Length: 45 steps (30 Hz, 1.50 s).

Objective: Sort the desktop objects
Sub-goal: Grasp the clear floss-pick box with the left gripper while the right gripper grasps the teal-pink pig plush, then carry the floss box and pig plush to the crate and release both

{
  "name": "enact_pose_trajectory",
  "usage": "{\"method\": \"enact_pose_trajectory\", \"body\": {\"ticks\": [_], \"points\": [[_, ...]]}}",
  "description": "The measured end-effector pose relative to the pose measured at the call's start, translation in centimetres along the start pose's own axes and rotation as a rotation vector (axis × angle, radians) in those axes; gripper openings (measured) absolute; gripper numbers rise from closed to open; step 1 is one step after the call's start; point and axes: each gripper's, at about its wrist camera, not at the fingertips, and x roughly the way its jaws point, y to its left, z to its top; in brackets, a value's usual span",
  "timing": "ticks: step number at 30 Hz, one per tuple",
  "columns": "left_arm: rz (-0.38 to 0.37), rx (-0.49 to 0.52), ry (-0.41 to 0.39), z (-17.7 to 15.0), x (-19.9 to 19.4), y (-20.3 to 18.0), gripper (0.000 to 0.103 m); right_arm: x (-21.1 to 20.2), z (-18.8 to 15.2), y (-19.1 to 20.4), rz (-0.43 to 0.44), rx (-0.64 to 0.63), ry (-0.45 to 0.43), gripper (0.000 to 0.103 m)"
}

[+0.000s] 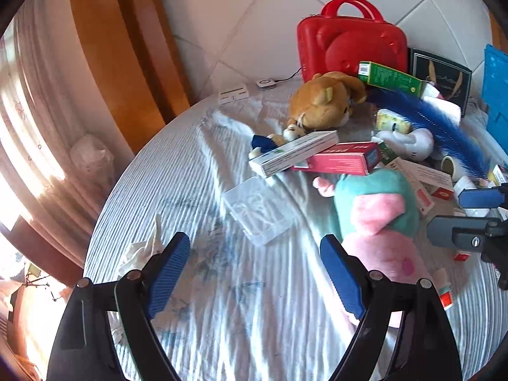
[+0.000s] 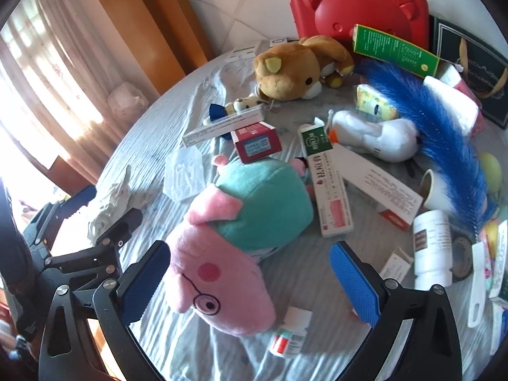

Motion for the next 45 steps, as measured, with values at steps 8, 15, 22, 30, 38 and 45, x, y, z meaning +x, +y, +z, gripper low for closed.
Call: {"method": "enact_pose_trajectory", "body": {"ticks": [8,15,22,30,38,45], "points": [[-0.019,-0.071,0.014,1.9,4.1,3.5,0.084,6.1,1.0,1.6,0.01,0.094,0.146,0.102],[-0.15,-0.083,0.138,5.0,11.9,1.3,0.084,6.3,0.1,2.0,-0.032,0.054,0.11,0.103],[-0.111,-0.161,0.258,3.1,16.3,1.1,0.084,6.7,0.3,3.2,-0.088,0.031,0.114,0.103],[-0.154,-0.184,0.214,1.7,15.0,1.6,0.06,8.9,0.5,4.2,-0.212,0.005,0.119,0.103],[-0.185,-0.136,0.133,0.6,11.5,1.0,0.06,5.6,-1.1,1.7,-0.067,-0.031,0.091,0.075],[-0.232,-0.113,0.051,0.8,7.3,0.8,0.06,-0.6,-1.7,0.9,-0.14,-0.1,-0.062,0.075]]}}
